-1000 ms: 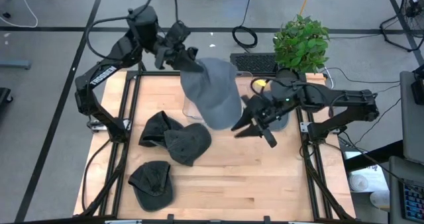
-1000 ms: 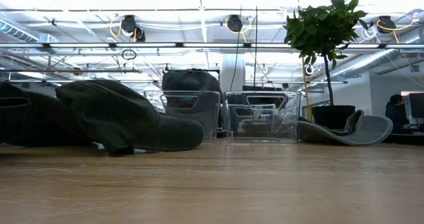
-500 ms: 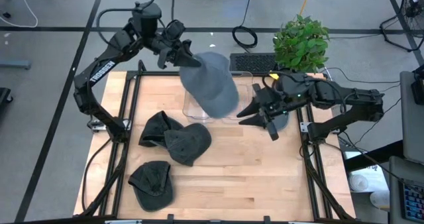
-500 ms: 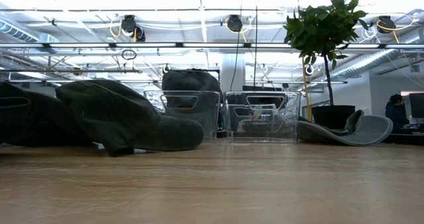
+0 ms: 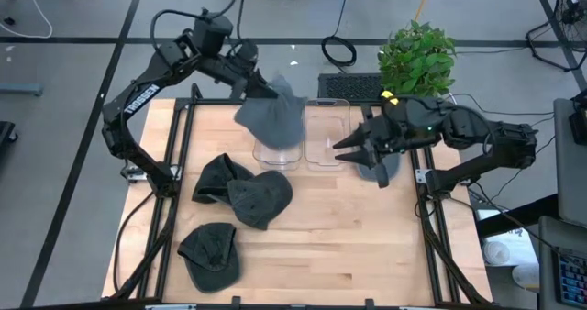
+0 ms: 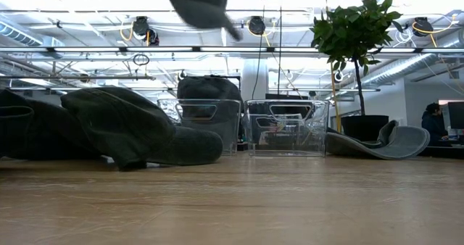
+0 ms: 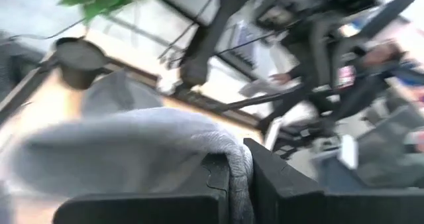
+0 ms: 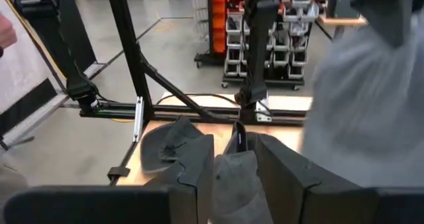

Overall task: Pick & Place hat
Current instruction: Put the bottom gray cap into the left transparent bin

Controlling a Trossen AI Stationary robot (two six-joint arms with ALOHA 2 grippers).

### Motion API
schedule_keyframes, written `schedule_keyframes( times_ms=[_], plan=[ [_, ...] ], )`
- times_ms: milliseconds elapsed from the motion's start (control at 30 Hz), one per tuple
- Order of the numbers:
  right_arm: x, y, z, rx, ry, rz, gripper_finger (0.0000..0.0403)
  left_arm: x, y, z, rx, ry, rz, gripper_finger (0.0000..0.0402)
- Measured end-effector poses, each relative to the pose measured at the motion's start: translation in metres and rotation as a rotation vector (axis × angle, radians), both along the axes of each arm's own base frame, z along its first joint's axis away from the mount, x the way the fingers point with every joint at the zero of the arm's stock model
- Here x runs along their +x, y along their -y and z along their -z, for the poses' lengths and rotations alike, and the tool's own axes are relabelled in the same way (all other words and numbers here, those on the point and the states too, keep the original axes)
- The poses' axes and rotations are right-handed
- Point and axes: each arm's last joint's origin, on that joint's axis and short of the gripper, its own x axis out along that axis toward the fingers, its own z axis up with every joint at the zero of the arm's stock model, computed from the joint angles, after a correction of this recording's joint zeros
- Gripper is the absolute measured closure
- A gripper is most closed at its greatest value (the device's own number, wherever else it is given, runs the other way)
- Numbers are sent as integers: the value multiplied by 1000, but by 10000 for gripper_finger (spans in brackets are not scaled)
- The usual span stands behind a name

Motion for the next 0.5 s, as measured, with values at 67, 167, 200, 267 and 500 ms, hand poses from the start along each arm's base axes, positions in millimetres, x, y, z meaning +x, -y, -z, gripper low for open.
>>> schedule_keyframes(
  times_ms=[67, 167, 200, 267, 500],
  plan=[
    [4, 0, 0, -13, 17, -4, 303, 0, 2, 4, 44, -43, -24, 379],
    [4, 0, -1, -17, 23, -5, 303, 1, 8, 11, 144, -114, -50, 379],
    [4, 0, -1, -17, 24, -5, 303, 3, 9, 13, 184, -139, -55, 379],
    [4, 0, -1, -18, 25, -5, 303, 6, 12, 18, 256, -182, -54, 379],
    [4, 0, -1, -17, 24, -6, 303, 14, 22, 25, 588, -279, -31, 379]
  ],
)
